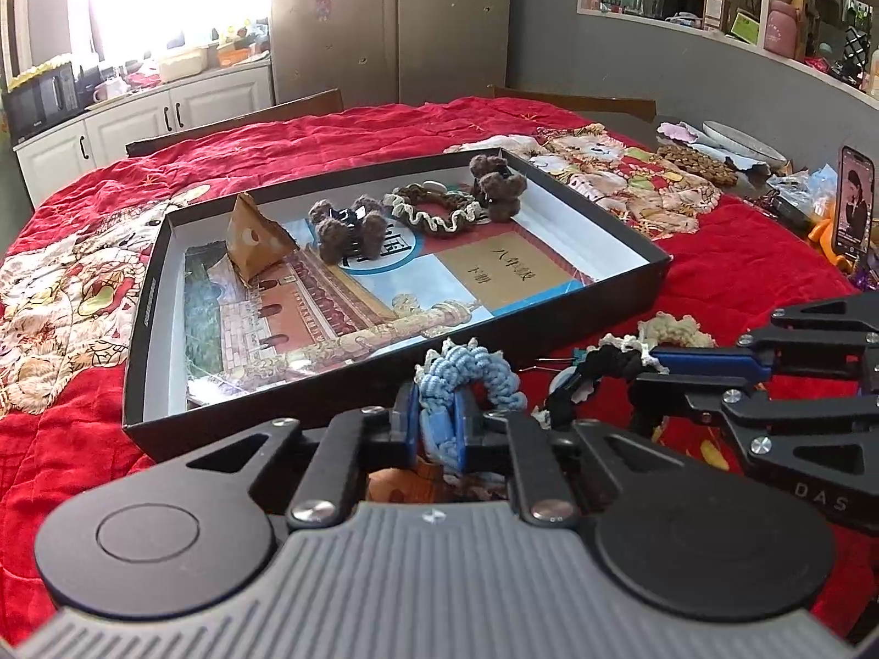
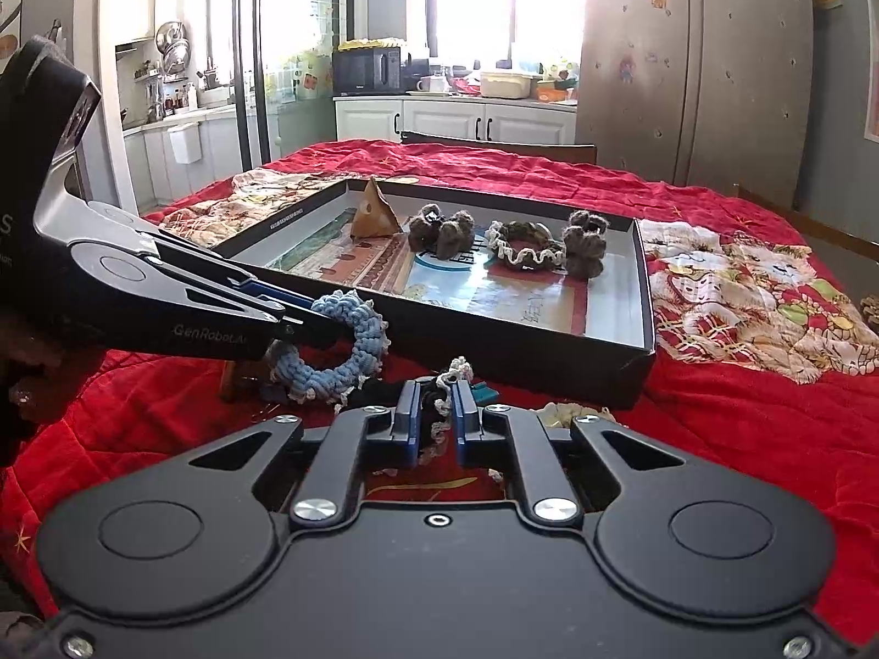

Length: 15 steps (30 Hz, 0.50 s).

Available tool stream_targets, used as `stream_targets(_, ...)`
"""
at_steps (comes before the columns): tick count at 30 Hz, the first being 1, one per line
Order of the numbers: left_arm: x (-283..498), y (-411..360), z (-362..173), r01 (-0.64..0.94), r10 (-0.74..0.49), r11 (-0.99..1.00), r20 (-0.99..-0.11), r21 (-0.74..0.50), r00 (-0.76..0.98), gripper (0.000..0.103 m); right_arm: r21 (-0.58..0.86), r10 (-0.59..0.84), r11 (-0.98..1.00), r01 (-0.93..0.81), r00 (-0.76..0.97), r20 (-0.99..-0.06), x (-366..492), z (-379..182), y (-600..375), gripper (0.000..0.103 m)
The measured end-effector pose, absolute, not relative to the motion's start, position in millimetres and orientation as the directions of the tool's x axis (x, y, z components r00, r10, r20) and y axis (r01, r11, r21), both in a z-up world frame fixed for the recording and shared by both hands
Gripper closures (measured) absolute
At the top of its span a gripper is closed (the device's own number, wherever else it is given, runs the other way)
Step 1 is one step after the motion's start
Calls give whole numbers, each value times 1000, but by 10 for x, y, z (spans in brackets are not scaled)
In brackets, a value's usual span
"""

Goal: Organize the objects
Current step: 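Lift and carry both scrunchies toward the black box with both grippers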

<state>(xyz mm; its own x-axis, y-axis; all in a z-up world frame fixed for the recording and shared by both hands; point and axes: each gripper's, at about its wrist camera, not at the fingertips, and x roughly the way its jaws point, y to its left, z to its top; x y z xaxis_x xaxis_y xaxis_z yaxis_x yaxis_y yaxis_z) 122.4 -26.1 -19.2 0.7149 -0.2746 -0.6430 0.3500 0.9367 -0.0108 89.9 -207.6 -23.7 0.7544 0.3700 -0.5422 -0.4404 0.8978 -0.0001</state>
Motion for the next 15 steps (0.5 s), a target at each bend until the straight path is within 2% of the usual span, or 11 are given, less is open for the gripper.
stream_targets(15, 1078, -247, -39, 368, -307, 929, -606, -24, 734, 88, -16, 380, 892, -451, 770, -512, 811, -125, -2089, 93)
